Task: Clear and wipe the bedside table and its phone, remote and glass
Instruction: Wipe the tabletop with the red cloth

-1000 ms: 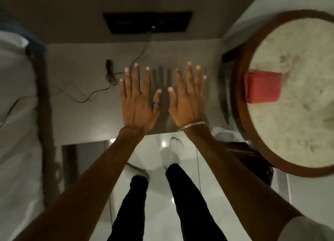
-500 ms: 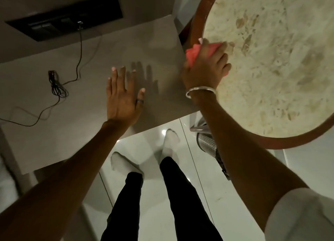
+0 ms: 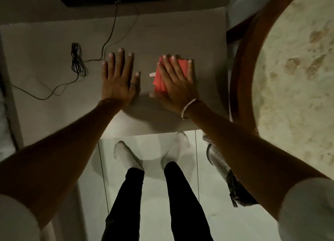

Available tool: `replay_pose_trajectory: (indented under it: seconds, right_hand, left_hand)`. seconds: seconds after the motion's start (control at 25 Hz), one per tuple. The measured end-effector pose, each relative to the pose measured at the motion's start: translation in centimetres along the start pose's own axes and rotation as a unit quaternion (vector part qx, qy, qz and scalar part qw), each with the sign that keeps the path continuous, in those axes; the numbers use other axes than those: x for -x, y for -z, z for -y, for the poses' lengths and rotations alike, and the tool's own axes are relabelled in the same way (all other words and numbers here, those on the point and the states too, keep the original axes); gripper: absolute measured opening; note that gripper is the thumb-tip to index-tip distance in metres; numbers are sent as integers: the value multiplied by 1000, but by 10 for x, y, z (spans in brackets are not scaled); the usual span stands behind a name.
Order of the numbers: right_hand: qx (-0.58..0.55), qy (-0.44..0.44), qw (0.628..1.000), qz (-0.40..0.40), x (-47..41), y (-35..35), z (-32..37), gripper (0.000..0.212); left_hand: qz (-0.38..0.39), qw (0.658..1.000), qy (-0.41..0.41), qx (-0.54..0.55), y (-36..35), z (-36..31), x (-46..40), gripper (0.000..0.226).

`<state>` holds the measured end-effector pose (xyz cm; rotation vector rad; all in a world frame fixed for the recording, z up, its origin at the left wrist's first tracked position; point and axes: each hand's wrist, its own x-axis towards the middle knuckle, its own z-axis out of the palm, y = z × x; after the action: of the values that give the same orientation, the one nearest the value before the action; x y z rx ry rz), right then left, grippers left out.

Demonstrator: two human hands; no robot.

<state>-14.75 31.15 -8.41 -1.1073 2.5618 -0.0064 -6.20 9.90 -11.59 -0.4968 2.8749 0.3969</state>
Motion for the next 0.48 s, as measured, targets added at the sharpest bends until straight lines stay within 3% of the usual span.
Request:
replay_pose_trajectory:
  seconds: [0.16, 0.32, 0.36, 0.48]
  right_hand:
    - [-134, -125, 972, -145, -10, -10, 12, 67]
    - [-135, -259, 943, -159, -23, -9, 52, 74]
    - [-125, -233, 951, -157, -25, -9, 50, 73]
    - [-47, -14, 988, -145, -34, -16, 3, 69]
  left_hand:
    - [-54, 998, 38, -4, -12, -6, -8, 67]
    - [-40, 998, 41, 10, -8, 2, -9, 64]
    - [-32, 998, 43, 13, -7, 2, -8, 64]
    - [-21, 999, 46, 13, -5, -3, -7, 64]
